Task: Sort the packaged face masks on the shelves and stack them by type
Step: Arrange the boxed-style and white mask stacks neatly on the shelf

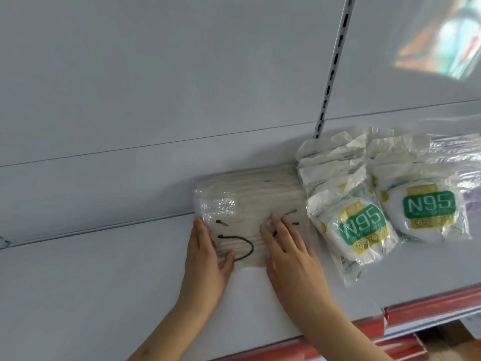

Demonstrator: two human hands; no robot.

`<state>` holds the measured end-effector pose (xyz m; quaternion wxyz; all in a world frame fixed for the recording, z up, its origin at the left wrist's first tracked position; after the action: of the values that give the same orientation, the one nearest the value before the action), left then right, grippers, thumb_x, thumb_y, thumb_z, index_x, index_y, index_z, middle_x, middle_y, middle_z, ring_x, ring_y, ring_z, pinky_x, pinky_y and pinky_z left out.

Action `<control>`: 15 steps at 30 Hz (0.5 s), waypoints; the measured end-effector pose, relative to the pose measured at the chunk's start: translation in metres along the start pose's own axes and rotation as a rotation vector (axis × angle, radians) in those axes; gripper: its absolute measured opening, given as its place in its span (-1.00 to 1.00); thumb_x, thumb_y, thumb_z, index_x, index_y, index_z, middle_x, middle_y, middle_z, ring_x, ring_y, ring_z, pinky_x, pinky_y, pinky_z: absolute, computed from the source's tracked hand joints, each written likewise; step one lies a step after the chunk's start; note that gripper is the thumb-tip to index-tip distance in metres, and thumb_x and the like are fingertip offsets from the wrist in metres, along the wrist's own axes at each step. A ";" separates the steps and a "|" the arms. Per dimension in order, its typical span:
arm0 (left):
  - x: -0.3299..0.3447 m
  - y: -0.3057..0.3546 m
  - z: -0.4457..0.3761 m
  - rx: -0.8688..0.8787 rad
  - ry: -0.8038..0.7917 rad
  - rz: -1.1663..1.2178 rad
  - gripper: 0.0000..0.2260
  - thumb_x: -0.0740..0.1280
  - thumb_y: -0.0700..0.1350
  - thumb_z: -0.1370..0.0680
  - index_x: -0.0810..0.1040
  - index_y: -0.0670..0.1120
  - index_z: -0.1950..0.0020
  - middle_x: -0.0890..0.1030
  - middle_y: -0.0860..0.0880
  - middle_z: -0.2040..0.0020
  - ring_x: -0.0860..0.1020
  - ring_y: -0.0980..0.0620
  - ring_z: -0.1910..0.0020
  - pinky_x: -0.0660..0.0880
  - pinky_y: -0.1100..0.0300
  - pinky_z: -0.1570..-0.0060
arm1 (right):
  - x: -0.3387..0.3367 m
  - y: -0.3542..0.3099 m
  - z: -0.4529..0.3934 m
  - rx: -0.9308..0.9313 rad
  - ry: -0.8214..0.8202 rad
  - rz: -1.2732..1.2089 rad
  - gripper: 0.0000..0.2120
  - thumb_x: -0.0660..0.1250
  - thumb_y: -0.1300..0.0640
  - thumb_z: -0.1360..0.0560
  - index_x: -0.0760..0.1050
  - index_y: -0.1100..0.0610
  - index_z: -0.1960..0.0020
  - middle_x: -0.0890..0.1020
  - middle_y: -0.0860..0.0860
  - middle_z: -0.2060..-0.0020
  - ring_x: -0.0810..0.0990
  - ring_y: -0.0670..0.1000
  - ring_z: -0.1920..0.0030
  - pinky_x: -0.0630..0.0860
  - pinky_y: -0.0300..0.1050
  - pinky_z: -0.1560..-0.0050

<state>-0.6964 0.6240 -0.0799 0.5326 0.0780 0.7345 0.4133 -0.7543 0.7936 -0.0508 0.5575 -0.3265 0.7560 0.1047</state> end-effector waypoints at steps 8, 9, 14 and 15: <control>-0.048 -0.003 0.000 0.067 0.069 -0.004 -0.27 0.19 0.21 -0.60 -0.09 0.05 -0.65 0.07 0.22 -0.56 0.03 0.28 -0.55 -0.05 0.45 -0.46 | -0.047 -0.029 -0.037 -0.070 0.142 -0.306 -0.63 0.23 -0.02 -0.54 0.52 0.08 -0.29 0.54 -0.02 -0.28 0.50 0.04 -0.23 0.53 -0.07 -0.14; -0.059 -0.009 0.003 0.078 0.085 -0.053 -0.30 0.15 0.23 -0.62 -0.10 0.08 -0.65 0.04 0.23 -0.58 0.00 0.31 -0.54 -0.11 0.49 -0.42 | -0.053 -0.044 -0.051 -0.105 0.159 -0.327 -0.60 0.18 -0.06 -0.56 0.50 0.09 -0.31 0.54 -0.02 -0.29 0.50 0.03 -0.25 0.49 -0.08 -0.18; -0.145 -0.056 0.018 0.010 0.215 -0.201 -0.36 0.06 0.24 -0.66 -0.09 0.07 -0.66 0.01 0.11 -0.66 -0.03 0.16 -0.62 -0.10 0.34 -0.48 | -0.049 -0.186 -0.108 -0.331 -0.028 -0.456 -0.38 0.11 -0.22 -0.61 0.17 0.03 -0.58 0.26 -0.09 -0.53 0.21 -0.06 -0.52 0.25 -0.11 -0.47; -0.166 -0.068 0.024 -0.005 0.244 -0.235 -0.36 0.04 0.26 -0.66 -0.08 0.08 -0.66 0.02 0.10 -0.66 -0.03 0.13 -0.63 -0.08 0.29 -0.50 | -0.045 -0.223 -0.113 -0.378 -0.067 -0.469 -0.36 0.08 -0.24 -0.60 0.11 0.02 -0.60 0.21 -0.10 -0.55 0.16 -0.07 -0.54 0.21 -0.10 -0.50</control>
<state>-0.5843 0.5000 -0.0098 0.4841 -0.0605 0.7968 0.3564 -0.6989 0.5810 0.0762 0.5204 -0.5866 0.6083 0.1228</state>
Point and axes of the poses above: each hand's wrist, its own z-axis away from the middle knuckle, its own x-axis out of the palm, y = z × x, the point moved 9 cm from there along -z, towards the middle knuckle
